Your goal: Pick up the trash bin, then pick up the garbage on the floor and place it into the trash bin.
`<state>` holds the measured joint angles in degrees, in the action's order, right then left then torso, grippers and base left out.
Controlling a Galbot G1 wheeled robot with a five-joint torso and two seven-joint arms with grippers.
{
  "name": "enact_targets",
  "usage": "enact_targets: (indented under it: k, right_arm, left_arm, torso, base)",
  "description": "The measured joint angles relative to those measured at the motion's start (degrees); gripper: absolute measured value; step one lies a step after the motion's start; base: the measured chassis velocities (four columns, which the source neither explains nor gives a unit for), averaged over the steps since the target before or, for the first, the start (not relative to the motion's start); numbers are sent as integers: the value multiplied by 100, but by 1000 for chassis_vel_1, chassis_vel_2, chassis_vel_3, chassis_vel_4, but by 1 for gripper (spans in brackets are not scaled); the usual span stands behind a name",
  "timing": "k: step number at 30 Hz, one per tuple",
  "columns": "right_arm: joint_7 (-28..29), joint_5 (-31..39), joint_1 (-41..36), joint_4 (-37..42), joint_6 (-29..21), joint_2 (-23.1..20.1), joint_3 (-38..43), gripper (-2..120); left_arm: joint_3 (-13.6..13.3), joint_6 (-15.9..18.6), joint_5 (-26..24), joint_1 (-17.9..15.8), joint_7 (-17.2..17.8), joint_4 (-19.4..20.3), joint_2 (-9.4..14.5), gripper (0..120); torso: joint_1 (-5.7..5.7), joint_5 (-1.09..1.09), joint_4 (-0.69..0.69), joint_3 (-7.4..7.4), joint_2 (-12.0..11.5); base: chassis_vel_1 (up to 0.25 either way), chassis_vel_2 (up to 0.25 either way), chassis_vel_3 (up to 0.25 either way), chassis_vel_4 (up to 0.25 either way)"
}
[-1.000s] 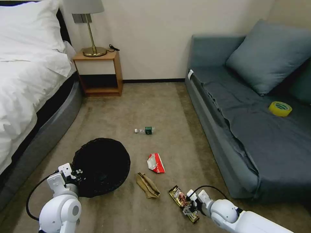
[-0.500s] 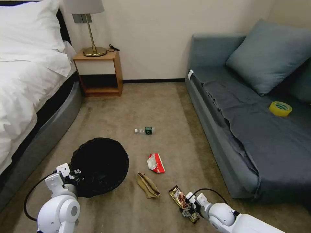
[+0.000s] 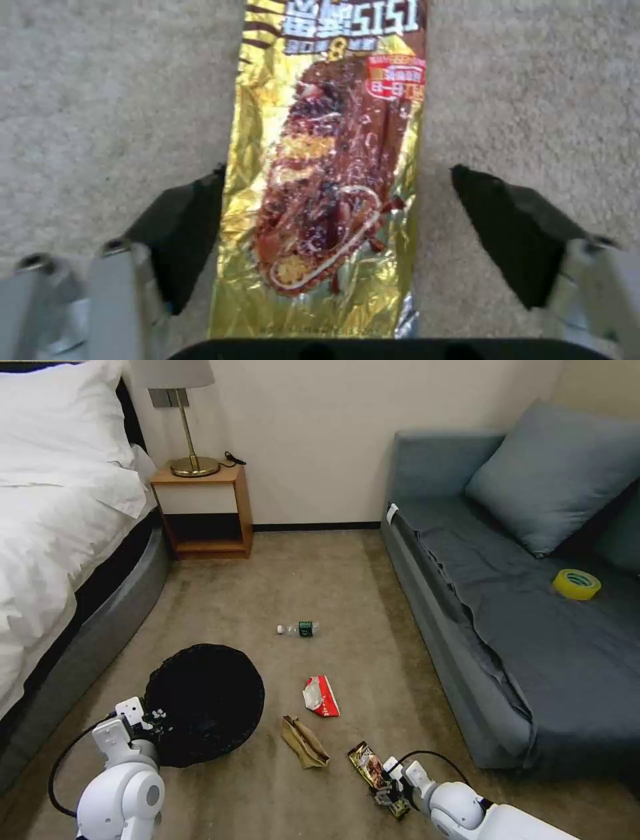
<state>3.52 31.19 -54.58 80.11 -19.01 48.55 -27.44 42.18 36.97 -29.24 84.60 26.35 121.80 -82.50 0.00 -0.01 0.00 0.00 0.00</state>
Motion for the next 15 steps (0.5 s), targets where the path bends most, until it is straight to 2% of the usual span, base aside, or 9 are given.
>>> enact_targets:
  k: [4, 10, 15]
  right_arm:
    - [-2, -7, -17, 7, 22, -1, 0, 70]
    - [16, -30, -38, -3, 48, -2, 5, 64]
    - [30, -40, -40, -10, 99, -16, 7, 50]
  left_arm:
    - [-7, 0, 0, -9, 0, 0, -9, 3]
    - [-10, -3, 2, -10, 0, 0, -14, 3]
    - [-16, -4, 13, -10, -1, 0, -23, 3]
  torso:
    - [0, 0, -1, 0, 0]
    - [0, 1, 1, 0, 0]
    - [0, 5, 3, 0, 0]
  base:
    - [0, 0, 0, 0]
    - [0, 0, 0, 0]
    - [0, 0, 0, 0]
